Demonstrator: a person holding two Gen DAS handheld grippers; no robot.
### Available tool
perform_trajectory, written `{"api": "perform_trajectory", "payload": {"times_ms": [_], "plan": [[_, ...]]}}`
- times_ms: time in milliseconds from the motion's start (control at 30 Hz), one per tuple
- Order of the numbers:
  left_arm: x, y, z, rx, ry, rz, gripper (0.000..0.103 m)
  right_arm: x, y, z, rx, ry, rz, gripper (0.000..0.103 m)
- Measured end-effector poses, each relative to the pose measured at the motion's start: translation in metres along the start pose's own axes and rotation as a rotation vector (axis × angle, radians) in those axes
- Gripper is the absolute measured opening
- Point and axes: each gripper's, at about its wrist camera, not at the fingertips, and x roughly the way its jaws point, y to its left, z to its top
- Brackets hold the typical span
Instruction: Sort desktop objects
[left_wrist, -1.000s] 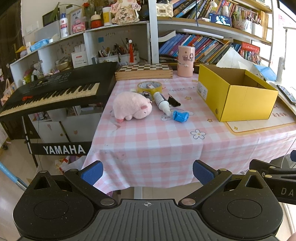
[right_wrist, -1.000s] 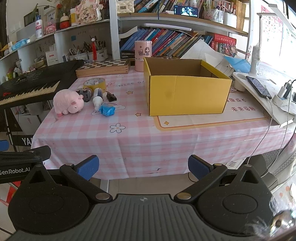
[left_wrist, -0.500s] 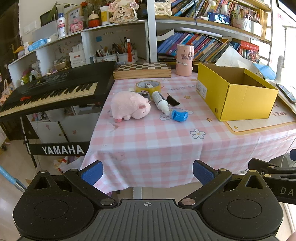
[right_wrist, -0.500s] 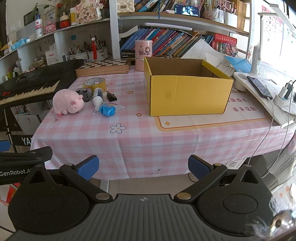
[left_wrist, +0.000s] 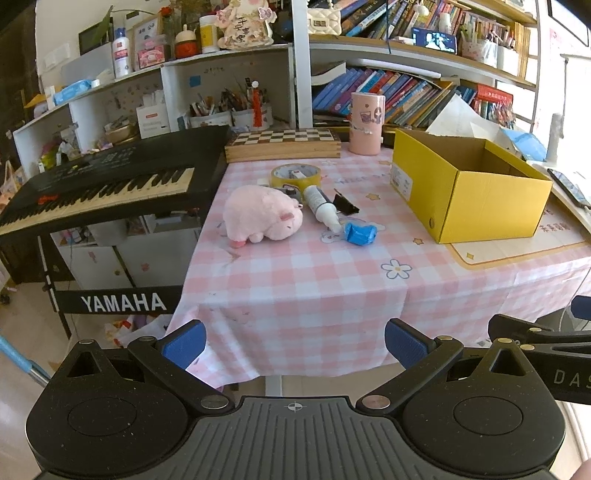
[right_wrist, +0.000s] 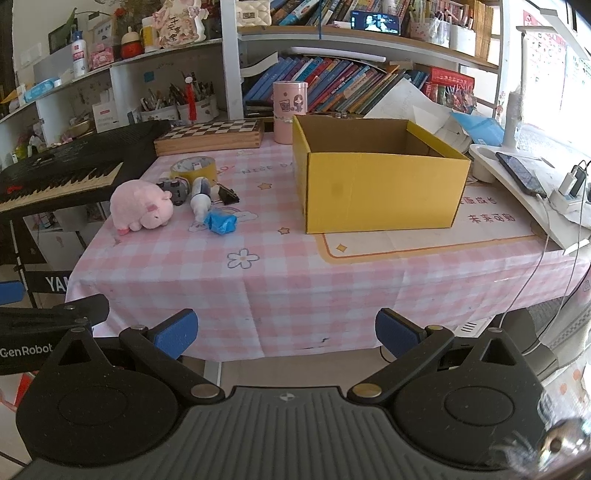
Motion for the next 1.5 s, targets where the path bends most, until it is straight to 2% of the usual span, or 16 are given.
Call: {"api": "perform_trajectory", "payload": {"times_ms": [500,867,1500], "plan": [[0.010,0.025,0.003,-0.064,0.009,0.048,0.103,0.010,0.027,0.015,-0.074,0.011,0.055,0.100],[0.049,0.039,0.023,-0.110,0.042,0.102,0.103,0.058,0.042,0.038,-0.135,0.058,0.115,0.098],[0.127,0.050,0.077,-0.148,0.080,0.170,0.103,0.159,0.058,0.095,-0.248,0.138,0.219,0.064]]}}
